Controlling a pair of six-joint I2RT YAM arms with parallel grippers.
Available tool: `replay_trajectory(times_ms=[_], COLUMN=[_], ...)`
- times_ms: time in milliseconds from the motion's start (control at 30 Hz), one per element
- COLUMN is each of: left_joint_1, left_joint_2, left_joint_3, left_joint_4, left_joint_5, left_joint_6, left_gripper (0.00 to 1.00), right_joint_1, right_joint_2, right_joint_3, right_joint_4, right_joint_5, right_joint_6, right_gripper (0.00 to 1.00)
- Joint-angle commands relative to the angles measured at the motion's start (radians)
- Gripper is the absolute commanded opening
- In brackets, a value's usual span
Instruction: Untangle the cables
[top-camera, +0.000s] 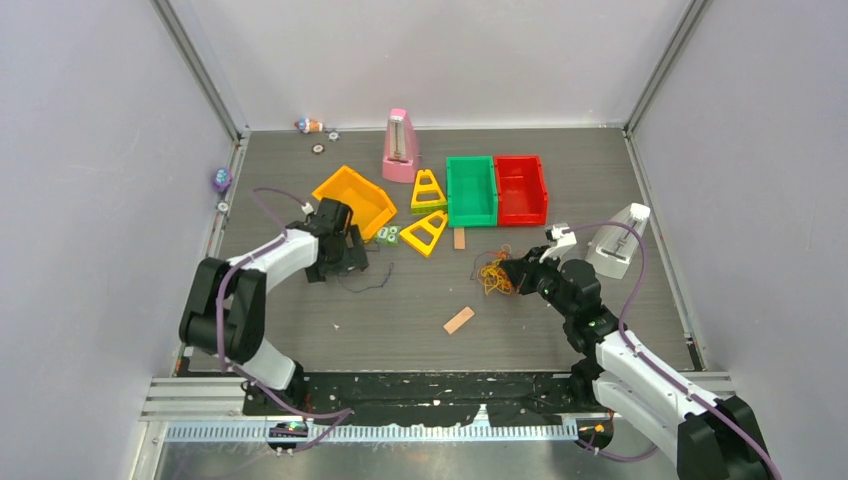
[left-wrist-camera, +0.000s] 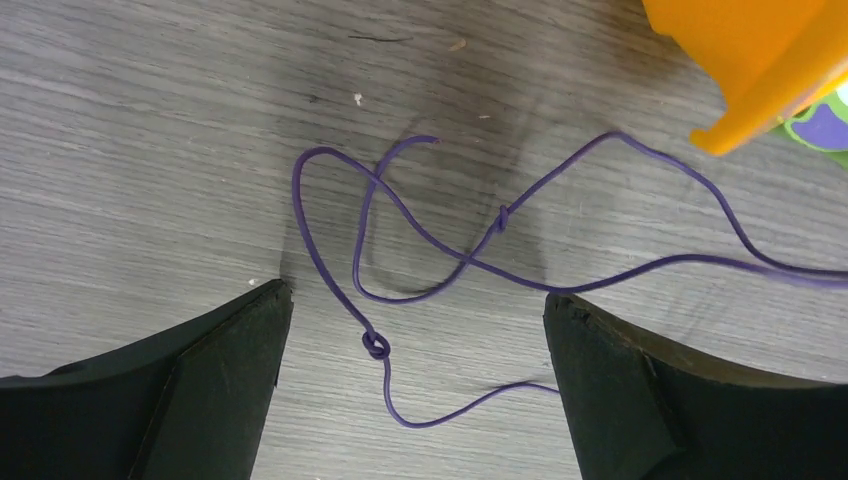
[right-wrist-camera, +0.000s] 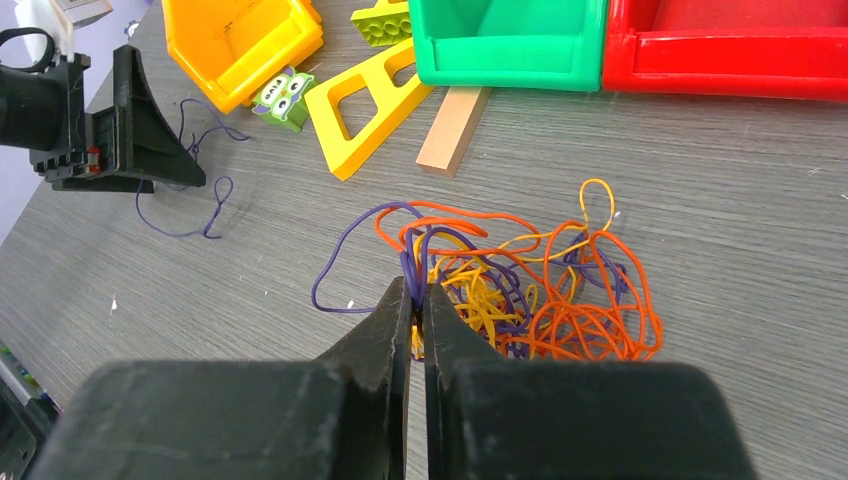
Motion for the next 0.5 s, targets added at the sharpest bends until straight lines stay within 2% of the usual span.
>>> replay_trajectory(times_ms=[0, 167, 300, 367, 433, 467], left_joint_1=[-0.001, -0.002, -0.002, -0.002, -0.002, -0.002], left_joint_2=[0.068, 0.133, 0.167, 0.158, 0.127, 0.11], left_joint_3=[0.077, 0.086, 0.07, 0.054, 0.026, 0.017], left_joint_4=[-0.015, 0.008, 0.038, 0.057, 0.09, 0.097], left_joint_5=[0.024, 0.034, 0.037, 0.039, 0.046, 0.047], left_joint_6=[-0.043, -0.064, -0.067, -0.064, -0.05, -0.043], left_gripper=[0.99, 0.93, 0.73, 0.52, 0.08, 0.0], right_joint_1=[0.001, 0.0, 0.001, 0.001, 0.001, 0.001], right_joint_2=[-0.008, -0.013, -0.016, -0.018, -0.019, -0.025], right_joint_3=[0.002, 0.0, 0.0, -0.001, -0.001, -0.002], right_joint_4=[0.065, 0.065, 0.065, 0.064, 0.061, 0.06], right_joint_5=[-0.002, -0.001, 0.0, 0.002, 0.003, 0.004], right_joint_6=[-0.002, -0.004, -0.003, -0.002, -0.003, -0.003], right_gripper=[0.06, 0.05, 0.06, 0.05, 0.05, 0.05])
